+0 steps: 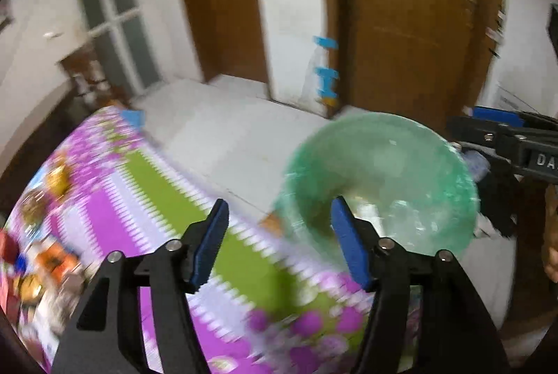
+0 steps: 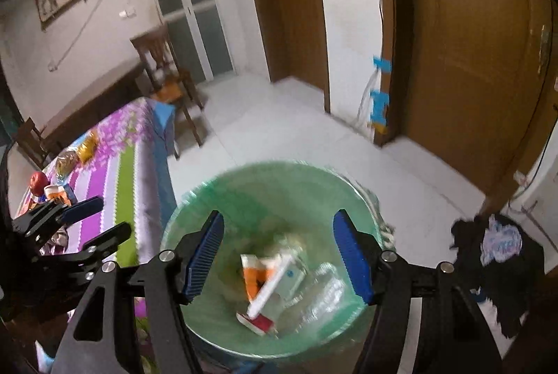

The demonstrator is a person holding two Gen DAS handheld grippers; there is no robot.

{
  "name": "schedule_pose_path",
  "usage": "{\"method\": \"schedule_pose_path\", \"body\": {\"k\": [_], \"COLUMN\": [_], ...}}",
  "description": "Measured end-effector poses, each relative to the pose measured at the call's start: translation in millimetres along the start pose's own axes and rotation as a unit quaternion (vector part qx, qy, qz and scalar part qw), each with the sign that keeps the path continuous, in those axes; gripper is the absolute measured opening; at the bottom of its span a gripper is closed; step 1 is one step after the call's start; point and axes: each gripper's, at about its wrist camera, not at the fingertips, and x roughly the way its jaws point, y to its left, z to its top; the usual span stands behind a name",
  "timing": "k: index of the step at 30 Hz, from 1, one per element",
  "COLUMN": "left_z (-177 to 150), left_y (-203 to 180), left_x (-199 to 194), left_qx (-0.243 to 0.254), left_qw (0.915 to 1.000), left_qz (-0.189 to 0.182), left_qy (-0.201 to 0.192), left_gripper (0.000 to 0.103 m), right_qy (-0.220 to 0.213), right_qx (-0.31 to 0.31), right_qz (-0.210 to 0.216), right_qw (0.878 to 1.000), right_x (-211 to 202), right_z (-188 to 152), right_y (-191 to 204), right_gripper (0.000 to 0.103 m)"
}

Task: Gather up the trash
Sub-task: 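Move both tools back to the table toward the remaining items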

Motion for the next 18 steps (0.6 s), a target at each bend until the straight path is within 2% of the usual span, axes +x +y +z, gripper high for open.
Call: {"method": "schedule_pose_path", "body": {"k": [4,6,9,13,18], "left_z": [-19.4,-31.3,-46.5,-71.7,-112.0], "left_y": [30.8,51.8,83.3,133.2,207.3], "left_x": [-31.0,-52.8,-83.8,-121.0,-165.0], "left_qx": [-0.043,-0.072,-0.116,-0.181,-0.276], "left_qw": [0.9973,0.9934,0.9852,0.9679,0.9335], "left_qz": [0.051,0.072,0.099,0.142,0.202], "left_qy": [-0.032,-0.053,-0.078,-0.101,-0.108], "left_gripper": [0.065,0.066,0.068,0.069,0.070], "right_qy": [-0.070,-0.105,-0.131,-0.150,-0.138], "right_qx": [-0.038,-0.058,-0.075,-0.105,-0.147], "right_qz": [-0.003,0.006,0.030,0.064,0.116], "right_qw": [0.997,0.993,0.988,0.981,0.973], "right_x": [-17.2,-25.4,-32.3,-36.5,-29.8], "right_z": [-10.9,-17.4,-22.1,-30.0,-41.8], "right_y": [41.2,67.2,99.7,148.0,210.6], "right_gripper": [0.072,0.072,0.072,0.072,0.072]}}
